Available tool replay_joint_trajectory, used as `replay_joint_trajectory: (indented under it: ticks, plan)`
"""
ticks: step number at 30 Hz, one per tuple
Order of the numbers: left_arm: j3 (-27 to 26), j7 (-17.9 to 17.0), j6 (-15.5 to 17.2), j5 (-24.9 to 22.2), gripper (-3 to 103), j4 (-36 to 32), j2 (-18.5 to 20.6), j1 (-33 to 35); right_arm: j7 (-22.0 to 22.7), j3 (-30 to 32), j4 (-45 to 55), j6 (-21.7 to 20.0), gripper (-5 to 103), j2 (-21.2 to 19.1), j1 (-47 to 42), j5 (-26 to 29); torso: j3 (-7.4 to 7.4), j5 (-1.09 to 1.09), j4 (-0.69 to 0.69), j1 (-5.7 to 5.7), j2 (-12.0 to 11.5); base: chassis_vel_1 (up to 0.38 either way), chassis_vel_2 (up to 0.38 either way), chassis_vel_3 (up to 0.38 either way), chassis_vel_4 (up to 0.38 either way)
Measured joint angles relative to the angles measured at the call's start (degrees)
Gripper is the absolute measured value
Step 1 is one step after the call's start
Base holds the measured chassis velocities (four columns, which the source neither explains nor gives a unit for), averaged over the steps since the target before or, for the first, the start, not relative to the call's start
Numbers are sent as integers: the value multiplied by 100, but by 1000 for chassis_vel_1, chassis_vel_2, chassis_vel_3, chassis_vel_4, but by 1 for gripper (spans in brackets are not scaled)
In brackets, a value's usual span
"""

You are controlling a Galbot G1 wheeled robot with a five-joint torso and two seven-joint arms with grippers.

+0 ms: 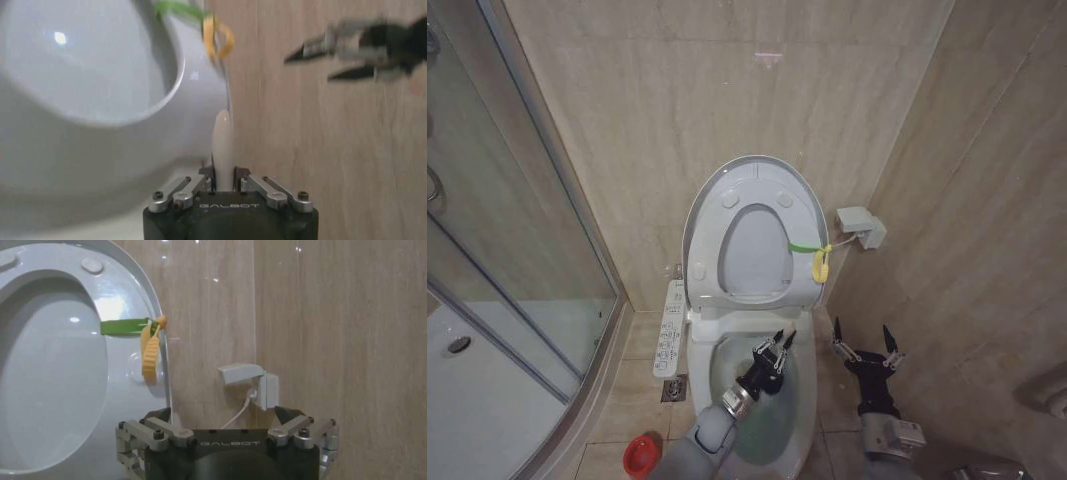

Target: Open the toilet lid, clean the toilet bowl with a toilet brush, close the toilet lid, and flush.

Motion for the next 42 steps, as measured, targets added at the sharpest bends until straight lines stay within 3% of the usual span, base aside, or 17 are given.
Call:
replay_joint_trajectory:
  ticks: [7, 11, 15, 25, 42]
  plan:
    - [-220, 49, 85, 158, 19, 174, 115, 30, 0, 0, 0, 0, 100, 0, 0, 0, -3, 2, -2, -2, 3, 0, 0, 0, 0]
    - [-232, -162, 47, 167, 19, -82, 115, 77, 0, -1, 0, 0, 100, 0, 0, 0, 1, -2, 1, 1, 0, 0, 0, 0, 0]
    - [-277, -496, 6, 350, 19, -691, 97, 194, 0, 0, 0, 0, 100, 0, 0, 0, 0, -1, -2, 1, 0, 0, 0, 0, 0]
    - [-714, -851, 132, 783, 19, -1659, 334, 723, 0, 0, 0, 0, 100, 0, 0, 0, 0, 1, 0, 0, 0, 0, 0, 0, 0]
    - [-1164, -1035, 309, 932, 19, -3179, 479, 1870, 0, 0, 0, 0, 100, 0, 0, 0, -1, 0, 0, -1, 0, 0, 0, 0, 0]
